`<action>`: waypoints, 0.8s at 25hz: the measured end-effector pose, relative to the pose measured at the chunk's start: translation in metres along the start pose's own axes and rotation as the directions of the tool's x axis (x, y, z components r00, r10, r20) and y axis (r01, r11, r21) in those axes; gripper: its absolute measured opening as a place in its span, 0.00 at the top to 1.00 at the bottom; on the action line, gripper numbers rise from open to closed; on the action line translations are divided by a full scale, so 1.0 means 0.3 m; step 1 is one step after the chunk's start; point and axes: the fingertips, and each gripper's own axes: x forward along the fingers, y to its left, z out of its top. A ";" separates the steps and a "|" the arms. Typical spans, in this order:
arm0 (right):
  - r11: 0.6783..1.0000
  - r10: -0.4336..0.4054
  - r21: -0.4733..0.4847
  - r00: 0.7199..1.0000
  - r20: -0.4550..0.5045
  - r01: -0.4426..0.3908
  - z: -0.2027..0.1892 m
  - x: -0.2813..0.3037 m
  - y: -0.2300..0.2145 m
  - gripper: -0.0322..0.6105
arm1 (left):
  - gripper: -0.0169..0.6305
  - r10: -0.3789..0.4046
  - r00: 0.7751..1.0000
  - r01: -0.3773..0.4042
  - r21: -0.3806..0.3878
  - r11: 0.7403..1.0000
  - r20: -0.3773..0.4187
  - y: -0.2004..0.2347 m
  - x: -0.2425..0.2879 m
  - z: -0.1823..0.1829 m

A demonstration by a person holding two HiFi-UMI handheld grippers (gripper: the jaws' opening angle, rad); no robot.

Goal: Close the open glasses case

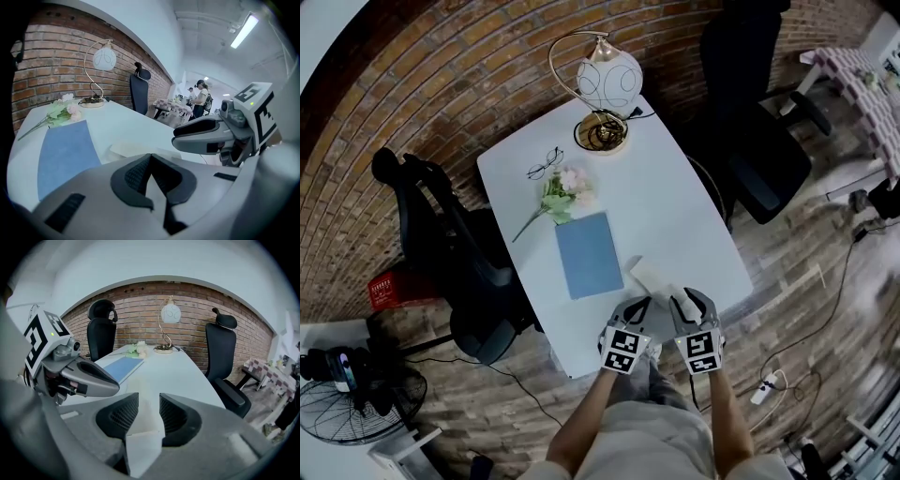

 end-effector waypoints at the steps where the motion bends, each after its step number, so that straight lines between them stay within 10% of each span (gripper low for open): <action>1: 1.000 -0.003 0.000 1.000 0.011 0.003 0.015 -0.010 -0.001 0.76 | 0.97 0.003 1.000 -0.003 0.003 1.000 0.013 0.002 -0.012 0.014; 20: 0.998 -0.057 -0.013 0.977 0.208 0.061 0.229 -0.278 0.018 0.76 | 0.97 0.045 0.965 -0.074 0.103 0.992 0.259 -0.074 -0.291 0.278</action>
